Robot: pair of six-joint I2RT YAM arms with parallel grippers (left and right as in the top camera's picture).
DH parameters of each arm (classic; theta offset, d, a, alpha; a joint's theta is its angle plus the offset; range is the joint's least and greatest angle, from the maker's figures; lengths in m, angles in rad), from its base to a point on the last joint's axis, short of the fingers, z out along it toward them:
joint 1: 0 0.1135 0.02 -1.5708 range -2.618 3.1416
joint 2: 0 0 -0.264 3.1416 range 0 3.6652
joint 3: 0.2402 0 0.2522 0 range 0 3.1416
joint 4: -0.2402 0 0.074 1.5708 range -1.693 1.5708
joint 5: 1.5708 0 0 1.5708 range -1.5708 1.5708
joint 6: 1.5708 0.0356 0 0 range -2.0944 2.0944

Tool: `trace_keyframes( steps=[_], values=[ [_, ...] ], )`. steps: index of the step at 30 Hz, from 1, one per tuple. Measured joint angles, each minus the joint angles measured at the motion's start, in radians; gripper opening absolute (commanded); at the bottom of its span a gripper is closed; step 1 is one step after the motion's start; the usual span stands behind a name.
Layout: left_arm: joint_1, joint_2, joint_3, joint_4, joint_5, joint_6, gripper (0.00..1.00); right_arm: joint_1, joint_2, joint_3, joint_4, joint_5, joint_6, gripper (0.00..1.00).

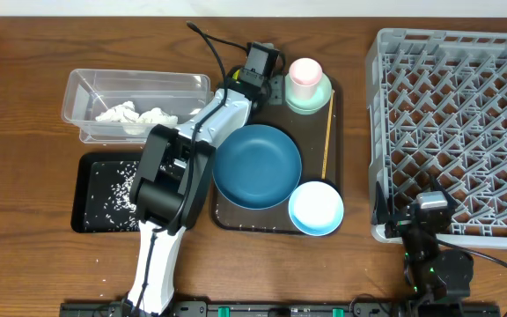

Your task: Sort waste into correct bins and load items into the dishwasher rack

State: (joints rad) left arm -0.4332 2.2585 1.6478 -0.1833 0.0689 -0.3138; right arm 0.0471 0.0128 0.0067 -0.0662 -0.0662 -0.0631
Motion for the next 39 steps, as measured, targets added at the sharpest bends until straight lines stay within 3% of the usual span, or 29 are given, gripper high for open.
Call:
trace_keyframes(
  steps=[6, 13, 24, 39],
  values=[
    [-0.003, 0.0, 0.0, 0.002, 0.029, 0.0, 0.65, 0.0, 0.0, 0.0, 0.0, 0.0, 0.0, 0.99],
    [-0.003, 0.0, 0.0, 0.057, -0.042, 0.005, 0.67, 0.0, 0.0, 0.0, 0.0, 0.0, 0.0, 0.99],
    [-0.053, 0.0, 0.0, 0.057, -0.069, 0.183, 0.71, 0.0, 0.0, 0.0, 0.0, 0.0, 0.0, 0.99],
    [-0.06, 0.0, 0.0, 0.056, -0.099, 0.211, 0.71, 0.0, 0.0, 0.0, 0.0, 0.0, 0.0, 0.99]
  ],
)
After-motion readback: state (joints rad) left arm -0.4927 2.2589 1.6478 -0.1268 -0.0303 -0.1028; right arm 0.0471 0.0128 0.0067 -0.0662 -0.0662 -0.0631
